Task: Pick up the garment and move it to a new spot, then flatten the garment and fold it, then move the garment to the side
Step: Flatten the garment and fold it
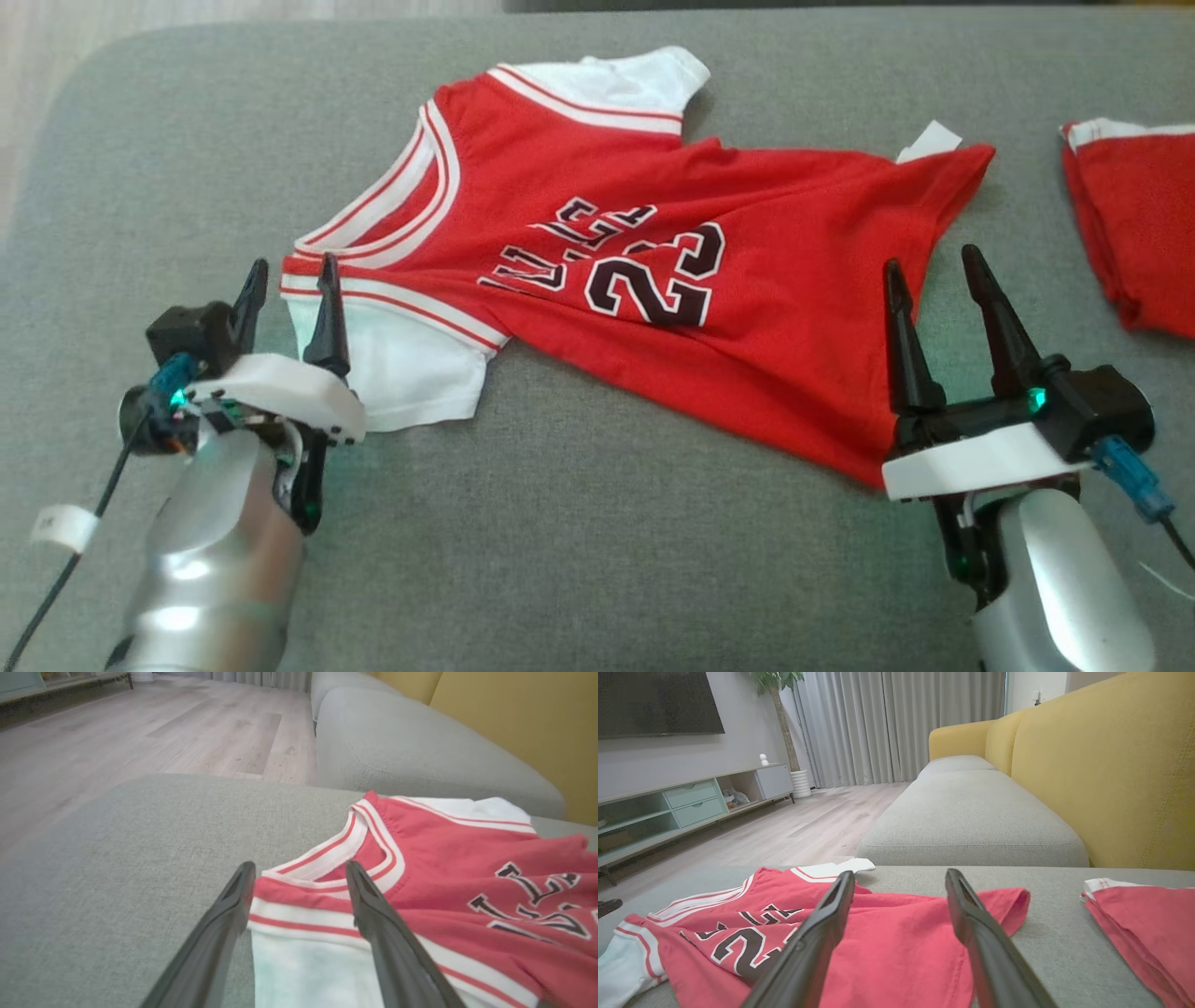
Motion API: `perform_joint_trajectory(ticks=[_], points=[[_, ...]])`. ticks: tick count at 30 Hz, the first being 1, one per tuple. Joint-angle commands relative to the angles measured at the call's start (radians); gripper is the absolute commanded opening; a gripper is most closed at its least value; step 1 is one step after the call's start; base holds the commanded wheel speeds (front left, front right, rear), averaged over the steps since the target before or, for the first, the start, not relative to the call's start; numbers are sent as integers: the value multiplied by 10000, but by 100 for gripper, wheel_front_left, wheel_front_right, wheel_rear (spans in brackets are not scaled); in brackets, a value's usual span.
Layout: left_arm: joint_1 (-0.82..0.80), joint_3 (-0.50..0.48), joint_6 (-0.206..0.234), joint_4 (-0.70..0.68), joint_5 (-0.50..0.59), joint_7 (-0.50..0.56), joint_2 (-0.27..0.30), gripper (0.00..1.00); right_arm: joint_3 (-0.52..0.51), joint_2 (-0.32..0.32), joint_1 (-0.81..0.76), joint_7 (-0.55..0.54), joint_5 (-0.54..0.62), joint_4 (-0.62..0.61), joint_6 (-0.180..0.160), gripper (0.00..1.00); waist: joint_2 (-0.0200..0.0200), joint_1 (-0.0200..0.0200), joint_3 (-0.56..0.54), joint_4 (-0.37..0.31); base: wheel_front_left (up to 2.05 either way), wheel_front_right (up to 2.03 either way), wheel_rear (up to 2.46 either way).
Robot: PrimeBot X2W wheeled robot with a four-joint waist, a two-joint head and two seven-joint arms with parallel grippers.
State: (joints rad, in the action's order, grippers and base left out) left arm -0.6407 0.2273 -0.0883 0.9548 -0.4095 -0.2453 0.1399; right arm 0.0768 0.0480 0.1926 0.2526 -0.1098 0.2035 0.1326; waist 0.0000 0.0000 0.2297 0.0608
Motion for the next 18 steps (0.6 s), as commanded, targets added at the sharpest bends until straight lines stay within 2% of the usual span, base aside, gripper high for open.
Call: perform_joint_trajectory(ticks=[1,5,11,18], points=[[-34,-294,13,-491,36,-141,262,100,157,22,74,91,20,-309,-19,100,0,0,-135,82,0,0,0],[625,-473,88,-2173,364,-159,242,100,42,22,15,91,-19,-324,-19,100,0,0,-353,248,0,0,0],[2198,-540,430,-4622,1149,-162,12,100,-98,22,-124,91,18,-297,-19,100,0,0,-584,549,0,0,0],[3266,-377,641,-6046,1618,-163,-339,100,-595,22,188,-141,139,-124,-19,100,0,0,-361,976,0,0,0]])
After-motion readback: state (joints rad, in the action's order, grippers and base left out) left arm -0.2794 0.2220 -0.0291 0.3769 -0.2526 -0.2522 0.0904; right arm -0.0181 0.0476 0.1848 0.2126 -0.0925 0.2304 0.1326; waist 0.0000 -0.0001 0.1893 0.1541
